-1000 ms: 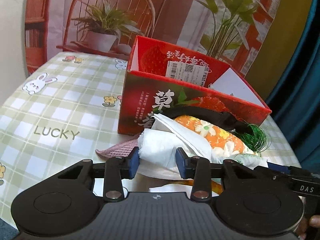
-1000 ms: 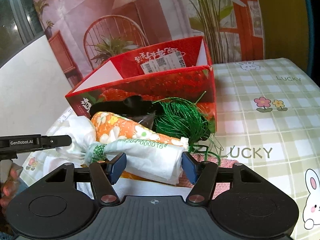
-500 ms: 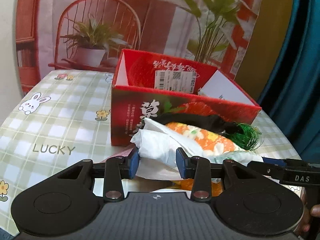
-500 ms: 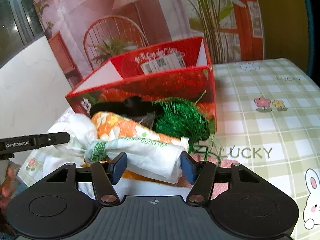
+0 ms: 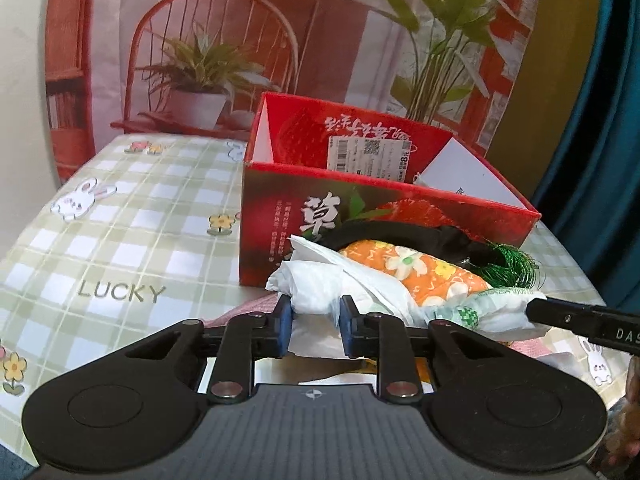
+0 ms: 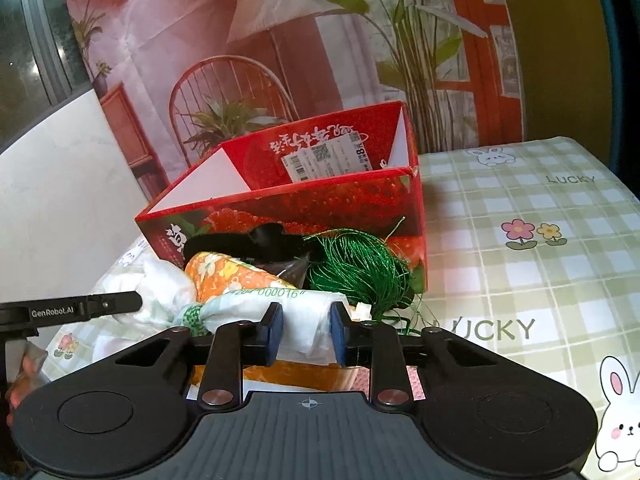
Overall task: Organize soft objects
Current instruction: 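Grasp the white tissue with the left gripper while the right grasps the white wrapped packet, then carry the white items into the red box and open both grippers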
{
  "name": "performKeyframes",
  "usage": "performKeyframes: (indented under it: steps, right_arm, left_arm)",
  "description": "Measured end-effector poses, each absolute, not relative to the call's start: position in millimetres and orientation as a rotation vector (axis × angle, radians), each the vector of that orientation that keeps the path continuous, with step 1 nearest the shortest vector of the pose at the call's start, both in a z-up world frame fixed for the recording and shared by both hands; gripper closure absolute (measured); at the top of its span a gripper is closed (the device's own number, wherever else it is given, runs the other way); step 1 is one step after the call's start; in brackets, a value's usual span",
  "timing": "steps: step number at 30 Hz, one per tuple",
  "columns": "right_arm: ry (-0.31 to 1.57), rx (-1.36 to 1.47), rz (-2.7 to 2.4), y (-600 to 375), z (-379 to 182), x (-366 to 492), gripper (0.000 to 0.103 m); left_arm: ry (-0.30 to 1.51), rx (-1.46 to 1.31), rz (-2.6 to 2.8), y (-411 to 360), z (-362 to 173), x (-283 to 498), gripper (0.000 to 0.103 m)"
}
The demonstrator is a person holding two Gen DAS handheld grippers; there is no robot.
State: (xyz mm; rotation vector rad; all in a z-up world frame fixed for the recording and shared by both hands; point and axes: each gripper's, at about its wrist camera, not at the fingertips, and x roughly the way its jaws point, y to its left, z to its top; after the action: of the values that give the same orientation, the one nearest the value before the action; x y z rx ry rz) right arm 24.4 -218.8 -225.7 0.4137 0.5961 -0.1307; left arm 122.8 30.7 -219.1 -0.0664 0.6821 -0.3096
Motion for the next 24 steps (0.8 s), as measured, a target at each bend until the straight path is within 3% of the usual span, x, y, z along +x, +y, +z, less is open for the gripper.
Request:
performKeyframes:
  steps: [7,24]
  right_arm:
    - [0.516,0.405,-0.13,-221,-214,18,0.089]
    - [0.358,0.352,-0.119,-241,-164,38,0.09]
  left_arm:
    - [0.583,-0.055,-0.334,30,-202,112,0.084]
    - [0.43,-0.04,-0.335,12,-148,135,0.084]
